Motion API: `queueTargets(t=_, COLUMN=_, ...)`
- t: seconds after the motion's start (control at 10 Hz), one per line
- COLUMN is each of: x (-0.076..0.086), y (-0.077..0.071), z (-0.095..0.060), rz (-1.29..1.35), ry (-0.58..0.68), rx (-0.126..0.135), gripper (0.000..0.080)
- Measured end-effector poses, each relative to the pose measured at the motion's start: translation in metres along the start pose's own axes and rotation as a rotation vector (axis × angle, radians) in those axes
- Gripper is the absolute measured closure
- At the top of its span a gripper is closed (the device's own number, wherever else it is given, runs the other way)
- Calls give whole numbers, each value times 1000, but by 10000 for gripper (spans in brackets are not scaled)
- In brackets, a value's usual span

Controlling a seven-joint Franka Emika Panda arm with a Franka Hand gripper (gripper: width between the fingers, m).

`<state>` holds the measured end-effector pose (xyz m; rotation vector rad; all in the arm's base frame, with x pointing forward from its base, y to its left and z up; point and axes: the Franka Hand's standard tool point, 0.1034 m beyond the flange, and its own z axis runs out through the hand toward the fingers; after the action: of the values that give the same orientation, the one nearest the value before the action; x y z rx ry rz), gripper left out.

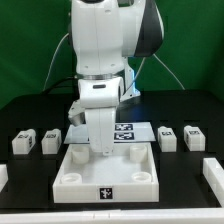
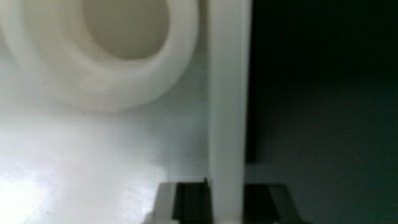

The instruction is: Assemble one leg

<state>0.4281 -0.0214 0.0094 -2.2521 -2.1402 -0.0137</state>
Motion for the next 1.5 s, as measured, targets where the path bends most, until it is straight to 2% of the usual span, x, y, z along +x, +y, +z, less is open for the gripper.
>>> queueTargets(t=0.2, x=5, y=4, z=-1, rz=-5, ry=3, rx=-5, gripper=741)
queueTargets(t=0.5, x=41, y=21, z=0, rz=-31, ry=29, rx=-23, gripper=741)
queueTargets(t=0.8, x=67, y=46, z=1, rz=-24, ry=51, rx=-42, gripper=741)
queueTargets(t=0.9, x=71, y=53, z=1, rz=-21, ry=55, rx=-50, gripper=741)
queueTargets(t=1.1, x=85, y=63, z=1, rz=-11, ry=65, rx=-63, gripper=741)
queueTargets(t=1.5, x=88, y=63, z=1, rz=-14, ry=67, rx=-63, gripper=741)
